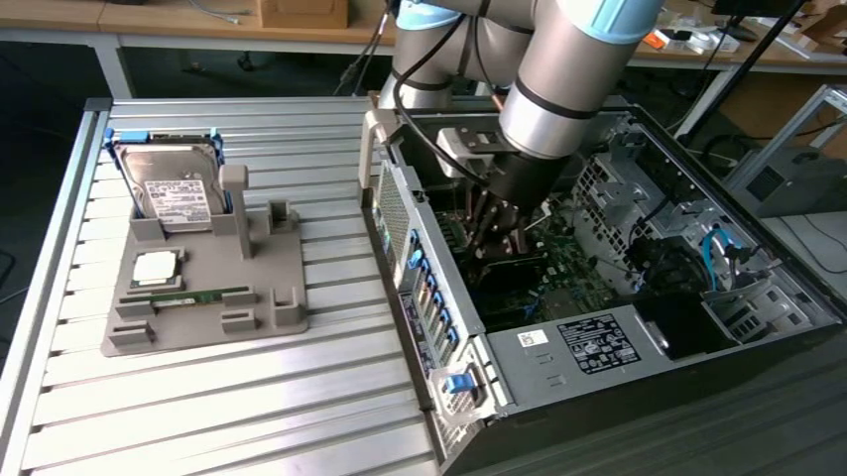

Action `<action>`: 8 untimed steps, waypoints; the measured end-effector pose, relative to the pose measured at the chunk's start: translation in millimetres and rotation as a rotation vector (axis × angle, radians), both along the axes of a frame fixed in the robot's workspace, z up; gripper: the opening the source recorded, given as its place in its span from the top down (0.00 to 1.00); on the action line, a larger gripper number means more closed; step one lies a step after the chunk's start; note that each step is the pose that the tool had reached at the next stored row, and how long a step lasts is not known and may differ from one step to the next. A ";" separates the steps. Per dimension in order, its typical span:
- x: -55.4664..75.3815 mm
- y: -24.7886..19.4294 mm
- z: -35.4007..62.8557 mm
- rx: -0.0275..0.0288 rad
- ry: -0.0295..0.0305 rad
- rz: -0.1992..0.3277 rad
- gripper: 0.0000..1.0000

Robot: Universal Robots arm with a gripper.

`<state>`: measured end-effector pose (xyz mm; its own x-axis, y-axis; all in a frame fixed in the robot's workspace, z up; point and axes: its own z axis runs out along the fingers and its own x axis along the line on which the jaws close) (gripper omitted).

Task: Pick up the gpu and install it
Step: 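Press down on the gpu until it lock into place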

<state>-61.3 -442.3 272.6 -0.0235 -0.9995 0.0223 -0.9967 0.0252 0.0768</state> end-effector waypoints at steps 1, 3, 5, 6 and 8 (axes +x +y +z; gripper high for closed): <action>-0.2 -0.2 -0.1 0.0001 -0.0001 0.000 0.89; -0.8 -1.2 -0.3 0.0002 0.0000 0.000 0.89; -1.4 -2.4 -0.4 0.0002 0.0000 0.000 0.89; -1.6 -3.0 -0.4 0.0002 0.0000 0.000 0.89; -1.9 -4.3 -0.4 0.0002 0.0000 0.001 0.89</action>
<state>-63.2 -446.6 272.2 -0.0224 -0.9995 0.0221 -0.9968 0.0240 0.0768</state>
